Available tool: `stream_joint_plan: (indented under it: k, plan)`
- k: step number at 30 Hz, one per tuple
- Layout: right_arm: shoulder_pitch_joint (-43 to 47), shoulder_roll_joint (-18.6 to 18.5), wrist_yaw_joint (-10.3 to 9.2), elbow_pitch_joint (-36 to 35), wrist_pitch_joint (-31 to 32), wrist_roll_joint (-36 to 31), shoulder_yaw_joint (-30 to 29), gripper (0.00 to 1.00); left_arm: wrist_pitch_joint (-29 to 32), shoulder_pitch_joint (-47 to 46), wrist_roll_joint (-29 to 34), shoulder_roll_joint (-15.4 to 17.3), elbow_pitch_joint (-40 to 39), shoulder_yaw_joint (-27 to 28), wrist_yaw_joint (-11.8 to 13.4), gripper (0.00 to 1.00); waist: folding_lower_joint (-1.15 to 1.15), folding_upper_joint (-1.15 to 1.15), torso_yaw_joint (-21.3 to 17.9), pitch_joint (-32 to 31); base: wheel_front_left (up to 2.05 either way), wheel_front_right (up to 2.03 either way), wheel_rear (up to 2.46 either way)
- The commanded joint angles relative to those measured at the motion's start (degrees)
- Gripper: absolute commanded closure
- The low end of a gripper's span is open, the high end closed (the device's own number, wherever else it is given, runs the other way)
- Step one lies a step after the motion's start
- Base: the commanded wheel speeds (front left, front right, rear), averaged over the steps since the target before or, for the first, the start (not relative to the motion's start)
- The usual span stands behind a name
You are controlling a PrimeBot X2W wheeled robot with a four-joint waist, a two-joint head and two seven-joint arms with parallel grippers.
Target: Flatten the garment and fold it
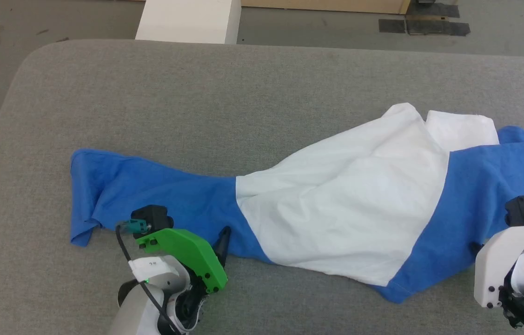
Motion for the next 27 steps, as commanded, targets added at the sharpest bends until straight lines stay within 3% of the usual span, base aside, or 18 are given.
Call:
stream_joint_plan:
  k: [1, 7, 12, 19, 27]
  plan:
    - [0.43, -0.15, -0.06, -0.21, -0.05, 0.36, 0.02, 1.0, -0.24, 0.12, -0.23, -0.1, 1.53, -0.22, 0.01, 1.0, 0.0, 0.0, -0.09, -0.02, 0.0, 0.0, 0.0]
    - [0.95, -0.09, -0.06, -0.52, -0.44, 0.54, -0.12, 1.0, -1.62, 0.87, -1.52, -0.05, 0.38, 0.2, -0.94, 1.0, 0.0, 0.0, 0.25, -1.06, 0.0, 0.0, 0.0]
    - [0.86, 0.0, -0.06, -2.57, -1.1, 2.93, 0.0, 1.0, -1.59, 1.22, -3.11, 0.69, -5.37, 1.23, -2.15, 1.0, 0.0, 0.0, 0.64, -3.06, 0.0, 0.0, 0.0]
    - [-2.34, -0.22, -0.06, -9.68, 1.16, 14.8, -1.21, 1.0, 1.78, -2.38, -8.6, 1.89, -17.27, 4.38, -4.33, 1.0, 0.0, 0.0, 0.62, -7.1, 0.0, 0.0, 0.0]
    - [-12.29, -4.17, -0.06, -15.61, 4.51, 24.11, -1.98, 1.0, 6.54, -16.15, -9.24, 6.02, -22.17, 7.57, -3.76, 1.0, 0.0, 0.0, 0.2, -10.98, 0.0, 0.0, 0.0]
